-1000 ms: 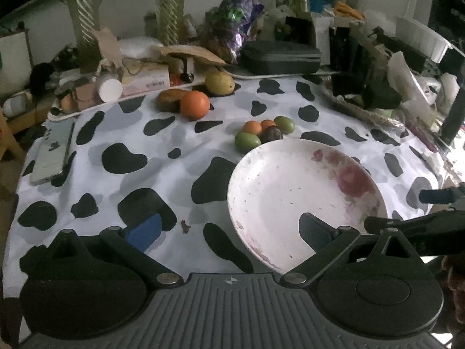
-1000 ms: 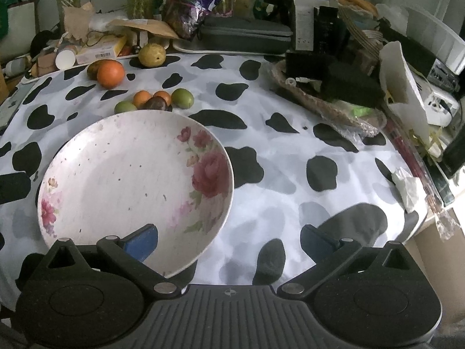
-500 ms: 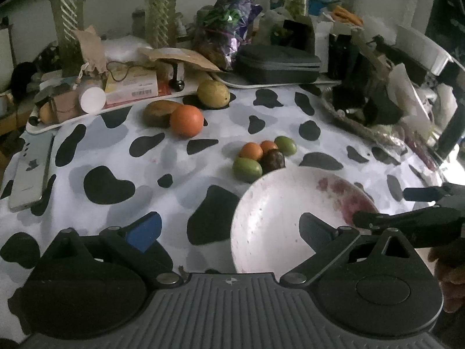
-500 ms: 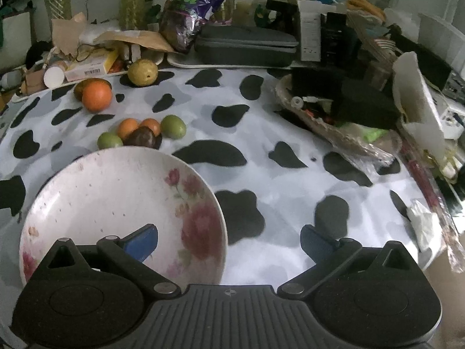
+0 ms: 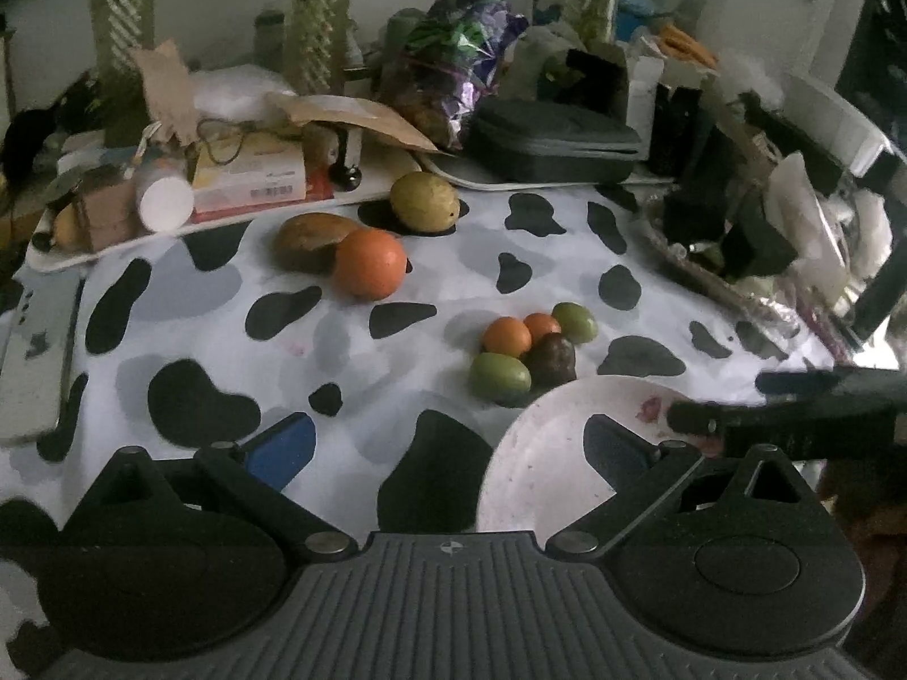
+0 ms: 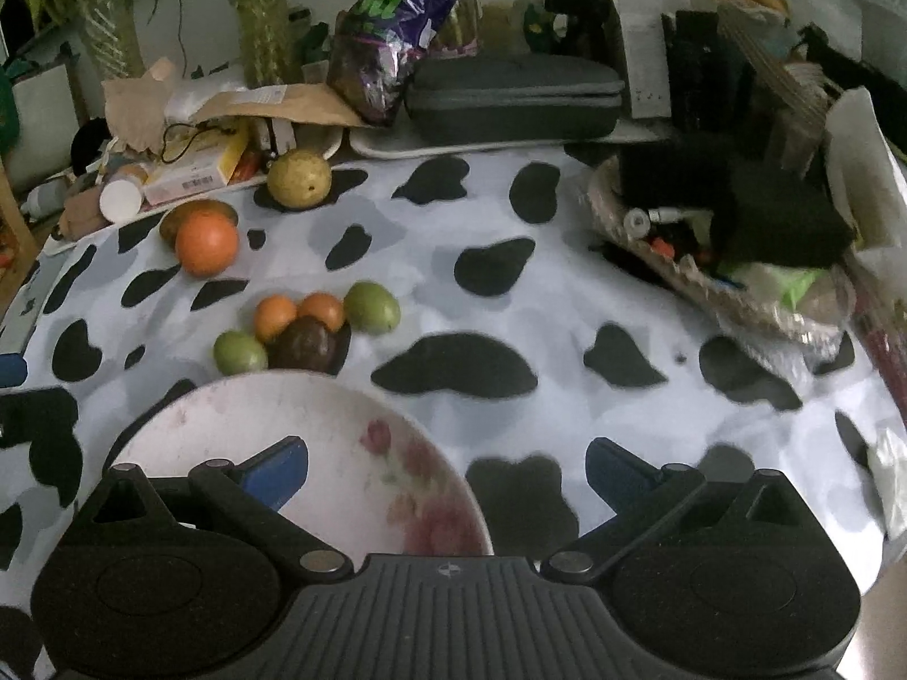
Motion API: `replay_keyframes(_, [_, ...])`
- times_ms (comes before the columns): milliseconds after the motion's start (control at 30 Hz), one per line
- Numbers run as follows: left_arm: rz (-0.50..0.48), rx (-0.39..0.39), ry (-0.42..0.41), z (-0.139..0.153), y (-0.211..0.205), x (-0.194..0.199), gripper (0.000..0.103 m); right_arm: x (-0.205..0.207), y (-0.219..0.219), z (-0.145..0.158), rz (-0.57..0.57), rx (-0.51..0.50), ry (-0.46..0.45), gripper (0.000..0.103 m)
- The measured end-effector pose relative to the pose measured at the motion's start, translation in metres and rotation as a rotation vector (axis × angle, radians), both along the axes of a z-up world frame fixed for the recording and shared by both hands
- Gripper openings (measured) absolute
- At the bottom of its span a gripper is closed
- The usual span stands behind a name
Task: Organize fruits
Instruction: 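Close the left tool on a small green fruit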
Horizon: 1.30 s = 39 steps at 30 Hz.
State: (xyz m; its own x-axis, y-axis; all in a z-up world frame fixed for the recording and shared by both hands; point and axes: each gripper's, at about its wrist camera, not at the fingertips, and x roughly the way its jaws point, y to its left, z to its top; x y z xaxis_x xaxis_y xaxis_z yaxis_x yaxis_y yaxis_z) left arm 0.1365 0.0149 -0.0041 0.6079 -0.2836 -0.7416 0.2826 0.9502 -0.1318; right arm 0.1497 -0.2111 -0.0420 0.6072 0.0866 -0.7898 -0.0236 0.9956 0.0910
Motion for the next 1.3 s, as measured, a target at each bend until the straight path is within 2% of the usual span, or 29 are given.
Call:
replay_keyframes(200, [-0.077,0.03,-0.005,-0.008,-0.013,0.015,0.102,0.02,0.001,0.001,0.023,-0.015,-0.022,0.103])
replay_keyframes(400, [-0.121,0.025,0.007,-0.016,-0.022,0.034,0.1,0.036,0.006,0.0,0.059,-0.073,-0.032,0.103])
replay_keyframes(433, [-0.123,0.02,0.012,-0.017,-0.023,0.037,0.095,0.039,0.006,0.0,0.067,-0.079,-0.036,0.103])
replay_keyframes(467, [-0.126,0.013,0.022,-0.018,-0.024,0.041,0.082,0.041,0.006,0.0,0.074,-0.078,-0.041,0.103])
replay_keyframes(500, [-0.13,0.007,0.04,-0.02,-0.025,0.046,0.079,0.042,0.006,0.001,0.079,-0.075,-0.045,0.103])
replay_keyframes(833, [-0.164,-0.026,0.124,-0.038,-0.035,0.075,0.065,0.067,-0.001,0.0,0.076,-0.057,-0.043,0.103])
replay_keyframes(1100, [-0.178,-0.029,0.17,-0.052,-0.038,0.089,0.044,0.076,-0.005,0.0,0.072,-0.055,-0.041,0.103])
replay_keyframes(1300, [-0.22,-0.014,0.155,-0.054,-0.046,0.087,0.036,0.08,-0.006,-0.002,0.078,-0.048,-0.04,0.103])
